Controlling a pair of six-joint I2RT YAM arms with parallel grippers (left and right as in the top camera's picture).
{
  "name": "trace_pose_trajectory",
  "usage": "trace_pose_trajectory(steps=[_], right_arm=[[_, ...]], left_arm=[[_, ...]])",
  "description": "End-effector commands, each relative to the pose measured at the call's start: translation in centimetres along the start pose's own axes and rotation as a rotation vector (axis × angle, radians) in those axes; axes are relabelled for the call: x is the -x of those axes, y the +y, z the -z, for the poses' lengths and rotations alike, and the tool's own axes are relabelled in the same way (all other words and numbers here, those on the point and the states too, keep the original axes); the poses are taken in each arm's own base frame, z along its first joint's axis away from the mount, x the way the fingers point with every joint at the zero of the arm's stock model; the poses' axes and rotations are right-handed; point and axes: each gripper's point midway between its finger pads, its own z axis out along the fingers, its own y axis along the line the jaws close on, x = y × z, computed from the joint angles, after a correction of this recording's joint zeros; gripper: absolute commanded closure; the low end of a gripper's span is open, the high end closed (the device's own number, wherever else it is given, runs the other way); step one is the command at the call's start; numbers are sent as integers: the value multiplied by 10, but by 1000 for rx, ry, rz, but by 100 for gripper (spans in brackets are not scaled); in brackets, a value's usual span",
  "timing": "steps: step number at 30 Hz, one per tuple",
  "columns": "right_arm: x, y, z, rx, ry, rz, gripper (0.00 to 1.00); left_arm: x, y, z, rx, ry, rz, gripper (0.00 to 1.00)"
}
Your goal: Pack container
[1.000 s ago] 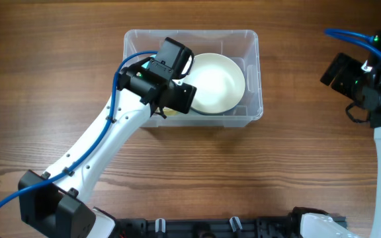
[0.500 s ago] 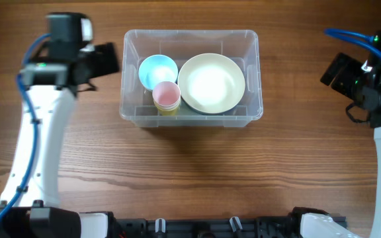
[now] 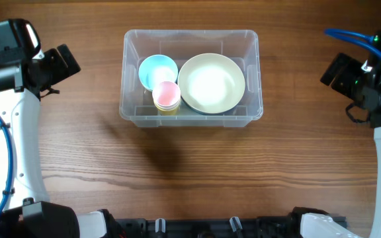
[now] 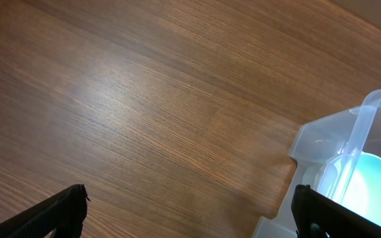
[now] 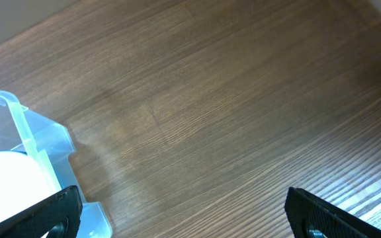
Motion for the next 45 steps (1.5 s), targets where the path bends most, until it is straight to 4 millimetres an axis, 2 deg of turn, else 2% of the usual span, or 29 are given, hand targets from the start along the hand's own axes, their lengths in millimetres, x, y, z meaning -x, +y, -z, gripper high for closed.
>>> trace_pose_trajectory(steps=[1, 33, 36, 37, 40, 41, 45], right_arm=[[7, -2, 2, -13, -18, -17, 0], [6, -1, 1, -12, -15, -16, 1], [8, -2, 6, -4, -33, -20, 0], [13, -2, 11, 3, -64, -27, 0], [25, -4, 44, 54, -190, -58, 1], [31, -3, 69, 104, -288, -73, 0], [39, 2, 139, 272, -581, -110, 0]], left_arm=[[7, -3, 9, -24, -26, 16, 0], [7, -3, 9, -24, -26, 16, 0], [6, -3, 9, -24, -25, 16, 0], [7, -3, 9, -24, -26, 16, 0], [7, -3, 9, -24, -26, 16, 0], [7, -3, 9, -24, -26, 16, 0], [7, -3, 9, -24, -26, 16, 0]])
